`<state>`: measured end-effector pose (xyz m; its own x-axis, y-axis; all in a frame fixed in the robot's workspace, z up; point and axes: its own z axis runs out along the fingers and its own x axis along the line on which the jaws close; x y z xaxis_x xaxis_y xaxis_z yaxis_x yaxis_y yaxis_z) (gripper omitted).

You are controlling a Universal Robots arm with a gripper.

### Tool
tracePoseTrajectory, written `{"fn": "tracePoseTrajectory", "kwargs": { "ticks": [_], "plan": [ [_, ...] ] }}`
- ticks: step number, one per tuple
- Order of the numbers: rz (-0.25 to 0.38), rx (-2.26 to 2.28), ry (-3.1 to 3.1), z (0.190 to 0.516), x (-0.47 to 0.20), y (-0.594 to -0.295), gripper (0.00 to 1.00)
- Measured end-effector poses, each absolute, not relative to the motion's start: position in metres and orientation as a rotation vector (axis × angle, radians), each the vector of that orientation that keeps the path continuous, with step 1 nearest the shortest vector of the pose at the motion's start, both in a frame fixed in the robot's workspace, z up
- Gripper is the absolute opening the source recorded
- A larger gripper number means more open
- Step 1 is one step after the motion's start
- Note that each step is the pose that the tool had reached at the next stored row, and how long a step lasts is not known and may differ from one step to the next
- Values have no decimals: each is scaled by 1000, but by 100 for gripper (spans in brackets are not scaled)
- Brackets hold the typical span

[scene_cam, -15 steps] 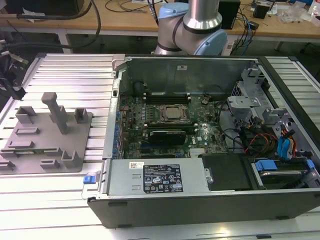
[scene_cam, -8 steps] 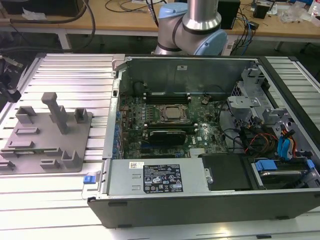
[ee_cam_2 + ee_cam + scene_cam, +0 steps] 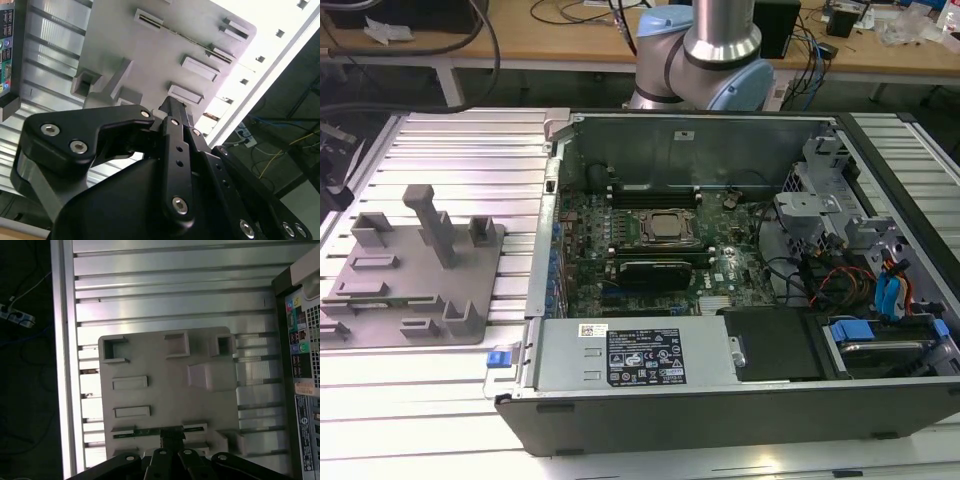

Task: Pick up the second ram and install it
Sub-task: 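Reach for the second ram, then pick up the second ram and move it above second insertion slot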

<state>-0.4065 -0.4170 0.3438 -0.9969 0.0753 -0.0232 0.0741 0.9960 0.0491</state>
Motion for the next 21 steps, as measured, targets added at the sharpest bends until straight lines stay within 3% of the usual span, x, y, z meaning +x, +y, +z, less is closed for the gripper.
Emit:
{"fn": "tracePoseTrajectory", "kwargs": {
  "ticks": [21],
  "plan": [
    [75,117,3114,325,-410,-435,8]
  ]
}}
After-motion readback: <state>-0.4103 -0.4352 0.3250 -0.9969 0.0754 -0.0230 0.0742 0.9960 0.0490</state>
